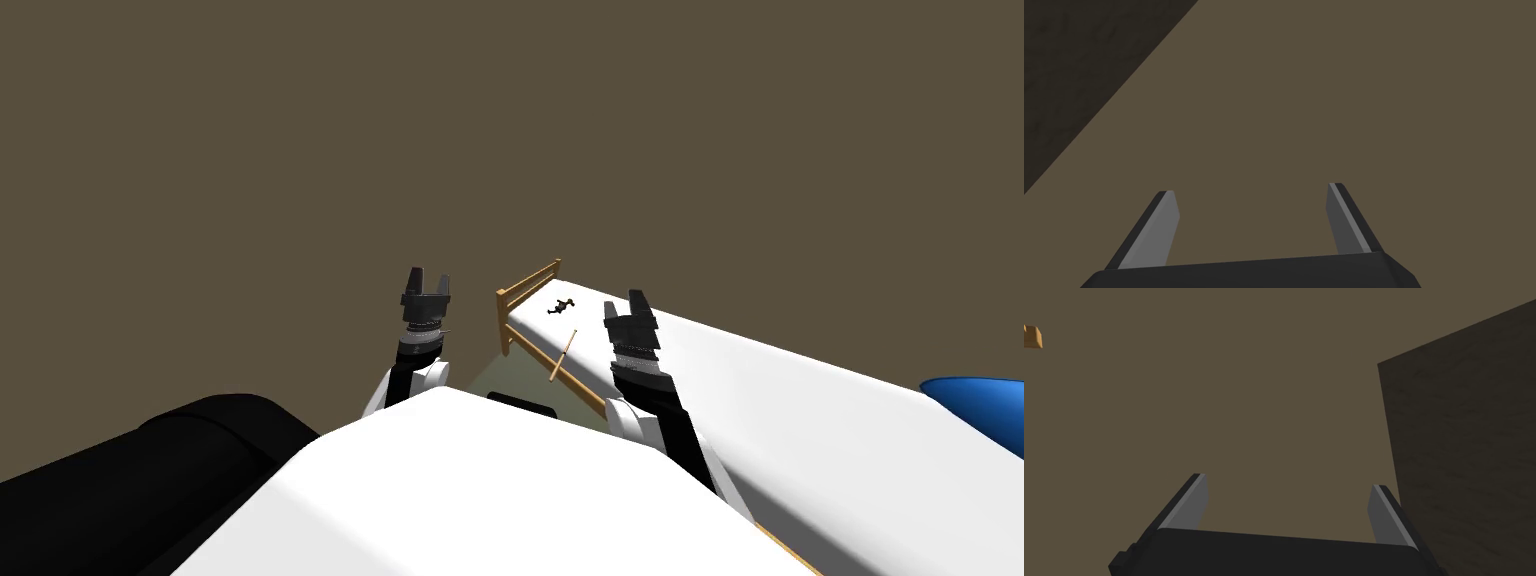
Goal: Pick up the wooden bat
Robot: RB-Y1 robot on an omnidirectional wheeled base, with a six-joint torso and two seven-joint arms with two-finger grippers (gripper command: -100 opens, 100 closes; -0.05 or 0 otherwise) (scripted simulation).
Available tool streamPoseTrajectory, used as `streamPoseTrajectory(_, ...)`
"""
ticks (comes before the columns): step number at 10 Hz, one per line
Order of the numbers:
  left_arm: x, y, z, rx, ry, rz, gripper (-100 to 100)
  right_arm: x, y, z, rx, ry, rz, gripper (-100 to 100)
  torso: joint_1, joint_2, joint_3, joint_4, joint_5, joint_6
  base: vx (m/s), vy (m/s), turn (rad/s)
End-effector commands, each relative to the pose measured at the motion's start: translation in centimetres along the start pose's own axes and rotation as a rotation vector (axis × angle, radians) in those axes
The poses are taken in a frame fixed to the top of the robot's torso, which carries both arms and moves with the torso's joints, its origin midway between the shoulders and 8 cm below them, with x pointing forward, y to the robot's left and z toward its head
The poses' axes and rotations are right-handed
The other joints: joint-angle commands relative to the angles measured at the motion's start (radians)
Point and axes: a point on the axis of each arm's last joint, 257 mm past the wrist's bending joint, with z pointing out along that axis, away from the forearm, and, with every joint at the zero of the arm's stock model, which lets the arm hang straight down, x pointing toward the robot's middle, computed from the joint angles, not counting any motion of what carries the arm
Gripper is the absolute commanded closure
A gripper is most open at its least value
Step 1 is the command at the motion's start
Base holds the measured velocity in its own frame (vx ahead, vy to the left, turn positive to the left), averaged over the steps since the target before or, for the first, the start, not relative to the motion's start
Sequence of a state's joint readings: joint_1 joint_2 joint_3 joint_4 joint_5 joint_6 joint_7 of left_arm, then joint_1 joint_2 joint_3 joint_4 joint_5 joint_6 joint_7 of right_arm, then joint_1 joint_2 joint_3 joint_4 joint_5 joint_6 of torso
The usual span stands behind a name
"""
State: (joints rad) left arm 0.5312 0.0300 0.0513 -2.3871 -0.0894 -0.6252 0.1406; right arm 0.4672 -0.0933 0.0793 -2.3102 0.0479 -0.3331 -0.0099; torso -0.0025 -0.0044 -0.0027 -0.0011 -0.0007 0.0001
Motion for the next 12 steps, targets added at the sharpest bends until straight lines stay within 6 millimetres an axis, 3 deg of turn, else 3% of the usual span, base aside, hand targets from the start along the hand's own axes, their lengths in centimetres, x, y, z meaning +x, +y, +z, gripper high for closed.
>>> streamPoseTrajectory(1,0.0,0.0,0.0,0.000,0.000,0.000,0,0.4,-1.5,-0.1,0.054,0.019,-0.013,-100,0.000,0.000,0.000,0.000,0.000,0.000,0.051,-0.024,0.083)
streamPoseTrajectory(4,0.0,0.0,0.0,0.000,0.000,0.000,0,0.9,-2.9,-0.3,0.106,0.034,-0.024,-100,0.000,0.001,0.001,0.000,0.000,0.000,0.043,-0.030,0.059)
streamPoseTrajectory(12,0.0,0.0,0.0,0.000,0.000,0.000,0,2.7,-9.2,-2.3,0.345,0.093,-0.068,-100,-0.001,0.000,0.000,0.000,0.000,0.000,0.064,-0.044,0.084)
